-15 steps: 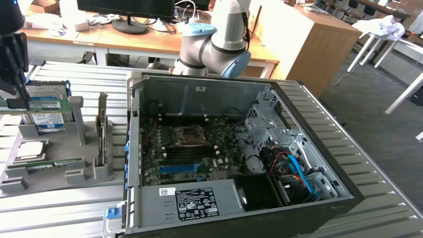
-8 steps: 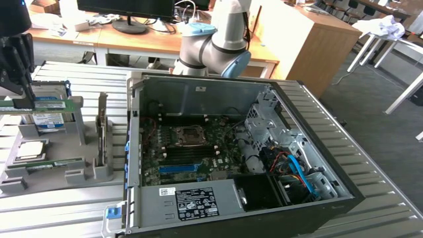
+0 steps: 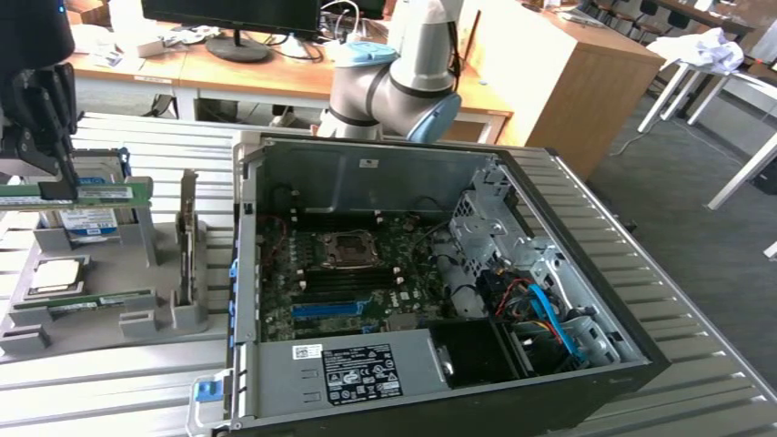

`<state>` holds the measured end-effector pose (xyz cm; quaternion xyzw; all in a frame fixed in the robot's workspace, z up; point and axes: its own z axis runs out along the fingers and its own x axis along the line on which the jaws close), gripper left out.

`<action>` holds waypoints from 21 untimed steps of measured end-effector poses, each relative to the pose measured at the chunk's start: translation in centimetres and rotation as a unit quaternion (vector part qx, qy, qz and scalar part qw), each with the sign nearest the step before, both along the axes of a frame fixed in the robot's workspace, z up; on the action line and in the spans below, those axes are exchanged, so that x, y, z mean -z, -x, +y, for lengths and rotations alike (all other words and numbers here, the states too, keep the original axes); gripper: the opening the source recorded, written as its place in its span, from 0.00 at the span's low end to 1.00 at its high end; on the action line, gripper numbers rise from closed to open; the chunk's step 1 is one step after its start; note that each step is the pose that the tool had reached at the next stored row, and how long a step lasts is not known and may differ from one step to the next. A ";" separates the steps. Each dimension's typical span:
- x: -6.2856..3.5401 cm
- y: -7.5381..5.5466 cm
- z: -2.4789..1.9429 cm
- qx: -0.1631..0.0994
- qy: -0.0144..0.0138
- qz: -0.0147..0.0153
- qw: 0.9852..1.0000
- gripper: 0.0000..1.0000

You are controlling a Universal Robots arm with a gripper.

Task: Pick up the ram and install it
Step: 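Pick up the ram and move it above insertion slot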

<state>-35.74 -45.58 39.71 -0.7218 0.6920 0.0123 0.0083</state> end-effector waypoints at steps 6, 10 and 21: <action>0.00 -0.7 0.00 0.000 0.000 0.000 1.000 0.13; 0.00 -1.2 0.00 0.000 0.000 0.000 1.000 0.13; 0.00 -2.3 0.00 0.000 0.000 0.000 1.000 0.13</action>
